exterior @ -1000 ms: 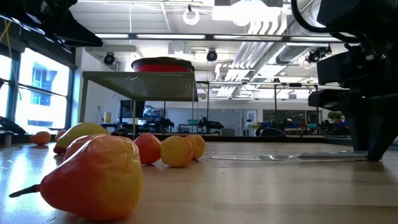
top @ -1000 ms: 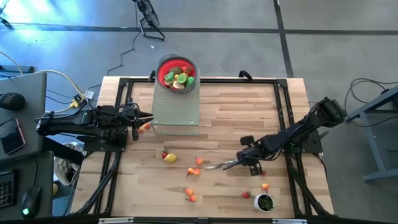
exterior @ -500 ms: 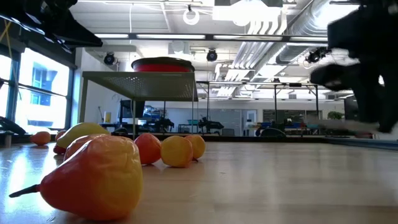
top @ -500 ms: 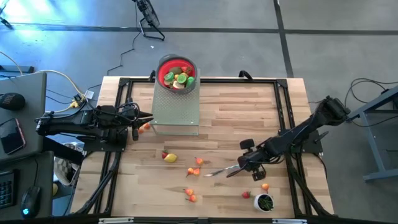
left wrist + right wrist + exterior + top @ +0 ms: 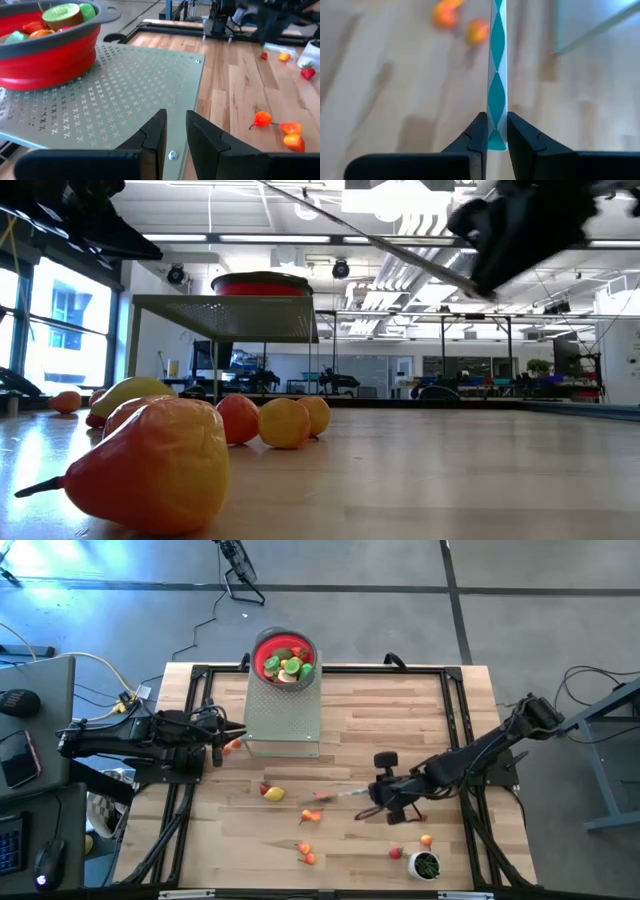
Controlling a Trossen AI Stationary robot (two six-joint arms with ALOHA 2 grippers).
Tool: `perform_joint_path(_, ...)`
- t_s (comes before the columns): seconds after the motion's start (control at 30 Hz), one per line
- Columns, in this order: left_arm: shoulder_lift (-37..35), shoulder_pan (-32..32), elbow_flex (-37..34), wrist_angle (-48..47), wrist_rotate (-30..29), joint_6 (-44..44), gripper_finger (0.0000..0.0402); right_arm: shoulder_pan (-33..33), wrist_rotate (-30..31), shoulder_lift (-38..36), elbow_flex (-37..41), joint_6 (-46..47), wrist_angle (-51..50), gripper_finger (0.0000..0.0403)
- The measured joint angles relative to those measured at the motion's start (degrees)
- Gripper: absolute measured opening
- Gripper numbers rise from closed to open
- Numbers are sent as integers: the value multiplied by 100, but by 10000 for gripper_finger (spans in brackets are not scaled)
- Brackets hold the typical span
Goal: Pick & Place Fruit
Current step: Put the blue table knife on the shelf
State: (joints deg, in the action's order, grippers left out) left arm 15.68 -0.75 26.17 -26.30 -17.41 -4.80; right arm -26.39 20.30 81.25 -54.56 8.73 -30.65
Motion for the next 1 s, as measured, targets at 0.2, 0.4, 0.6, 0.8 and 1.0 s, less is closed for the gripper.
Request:
perform_joint_path(0.2,0,0,0,-245,-2,0,67,362,870,0,-337,-402,-13,42)
perform_joint_path(0.4,0,-1,0,-276,33,0,67,790,1503,0,-690,-971,58,43)
perform_joint_path(0.6,0,0,0,-263,33,0,67,1264,1488,29,-1128,-1220,147,42)
perform_joint_path(0.8,0,0,0,-259,35,0,67,1699,939,182,-1510,-1675,425,42)
perform_joint_path(1.0,0,-2,0,-261,167,-168,67,2045,782,753,-2170,-2010,335,42)
